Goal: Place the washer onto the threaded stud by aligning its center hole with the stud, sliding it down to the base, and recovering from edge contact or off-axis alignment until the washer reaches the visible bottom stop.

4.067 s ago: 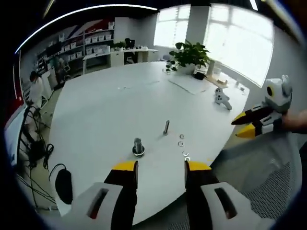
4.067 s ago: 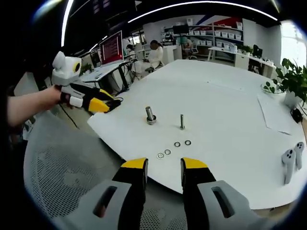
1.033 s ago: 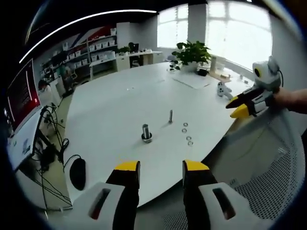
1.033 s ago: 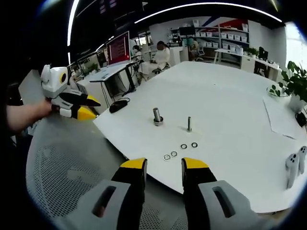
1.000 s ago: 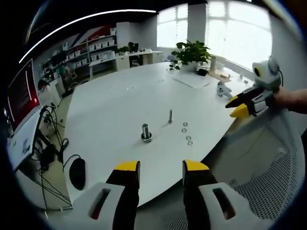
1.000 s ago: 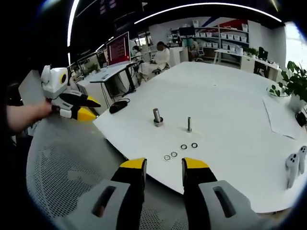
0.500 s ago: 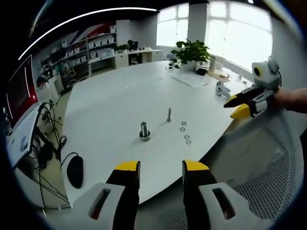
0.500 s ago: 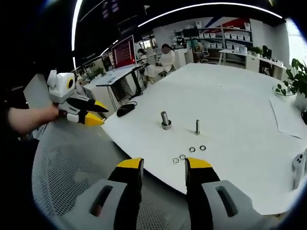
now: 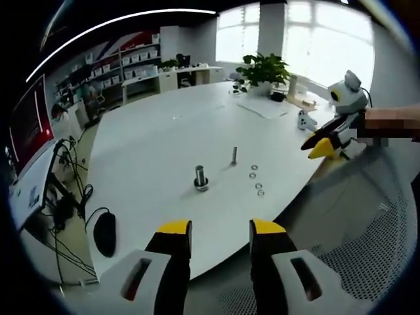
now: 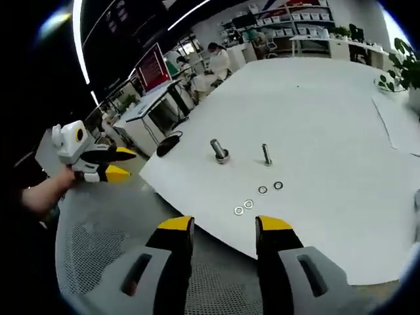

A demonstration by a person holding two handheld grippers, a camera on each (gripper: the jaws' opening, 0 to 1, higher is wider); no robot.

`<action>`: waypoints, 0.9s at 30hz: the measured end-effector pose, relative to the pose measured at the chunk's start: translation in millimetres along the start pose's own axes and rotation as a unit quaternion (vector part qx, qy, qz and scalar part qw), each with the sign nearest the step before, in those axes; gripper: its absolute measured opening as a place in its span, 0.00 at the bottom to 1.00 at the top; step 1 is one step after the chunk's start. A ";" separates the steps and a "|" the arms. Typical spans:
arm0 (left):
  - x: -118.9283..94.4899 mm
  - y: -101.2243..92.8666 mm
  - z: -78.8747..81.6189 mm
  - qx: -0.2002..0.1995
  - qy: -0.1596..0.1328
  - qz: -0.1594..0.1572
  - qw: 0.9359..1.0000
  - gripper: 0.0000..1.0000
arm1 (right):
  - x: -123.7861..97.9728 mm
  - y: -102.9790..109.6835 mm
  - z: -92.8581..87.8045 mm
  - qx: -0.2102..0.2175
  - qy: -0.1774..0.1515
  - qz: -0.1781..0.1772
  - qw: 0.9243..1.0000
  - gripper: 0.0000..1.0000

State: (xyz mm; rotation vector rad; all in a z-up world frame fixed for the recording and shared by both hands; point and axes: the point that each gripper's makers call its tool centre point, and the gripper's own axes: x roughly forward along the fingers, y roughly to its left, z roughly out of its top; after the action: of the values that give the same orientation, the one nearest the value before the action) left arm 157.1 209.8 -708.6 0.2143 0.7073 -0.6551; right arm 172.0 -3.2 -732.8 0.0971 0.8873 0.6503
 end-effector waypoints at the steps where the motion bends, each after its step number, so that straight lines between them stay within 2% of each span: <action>1: 0.0 -0.2 0.5 0.004 -0.001 0.000 1.000 0.33 | 3.8 -0.4 2.8 -0.003 0.000 -0.002 1.000 0.39; 4: 1.5 -2.7 -2.0 0.010 0.006 -0.006 1.000 0.32 | 21.1 2.8 5.3 -0.023 0.013 0.002 1.000 0.38; 6: 2.8 -4.5 -4.4 0.013 0.013 -0.010 1.000 0.32 | 34.5 6.4 -0.2 -0.059 0.039 0.007 0.997 0.36; 9: 2.8 -5.5 -5.0 0.016 0.014 -0.011 1.000 0.32 | 53.0 3.6 -12.2 -0.123 0.079 -0.009 0.989 0.35; 11: 2.6 -5.6 -5.5 0.016 0.014 -0.011 1.000 0.32 | 59.5 3.5 -17.9 -0.139 0.095 -0.010 0.986 0.35; 14: 2.4 -4.4 -5.6 0.016 0.012 -0.009 1.000 0.32 | 74.7 9.7 -36.4 -0.179 0.133 0.003 0.975 0.35; 15: 2.4 -4.4 -5.5 0.017 0.012 -0.008 1.000 0.32 | 76.6 10.0 -41.9 -0.196 0.147 0.002 0.969 0.34; 16: 2.4 -4.4 -5.2 0.018 0.012 -0.009 1.000 0.32 | 79.9 8.3 -48.4 -0.226 0.164 -0.001 0.960 0.34; 17: 2.4 -4.7 -5.1 0.019 0.012 -0.009 1.000 0.33 | 84.1 8.3 -50.9 -0.234 0.167 -0.001 0.958 0.34; 18: 2.3 -4.9 -5.1 0.020 0.011 -0.009 1.000 0.33 | 88.9 10.5 -55.3 -0.229 0.175 0.005 0.958 0.33; 21: 1.7 -5.3 -5.9 0.023 0.011 -0.008 1.000 0.33 | 99.6 10.3 -59.0 -0.195 0.180 0.015 0.964 0.31; 25: 2.1 -3.9 -5.5 0.028 0.012 -0.004 1.000 0.32 | 111.6 -6.4 -62.6 -0.197 0.193 -0.005 0.961 0.29; 27: 1.6 -2.4 -3.7 0.026 0.007 -0.002 1.000 0.32 | 113.4 -12.3 -63.7 -0.187 0.197 -0.012 0.962 0.28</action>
State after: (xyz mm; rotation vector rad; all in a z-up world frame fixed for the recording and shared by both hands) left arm 154.5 208.6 -712.3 0.2663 0.7043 -0.6769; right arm 181.9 39.4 -855.9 -0.3955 1.1287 0.8199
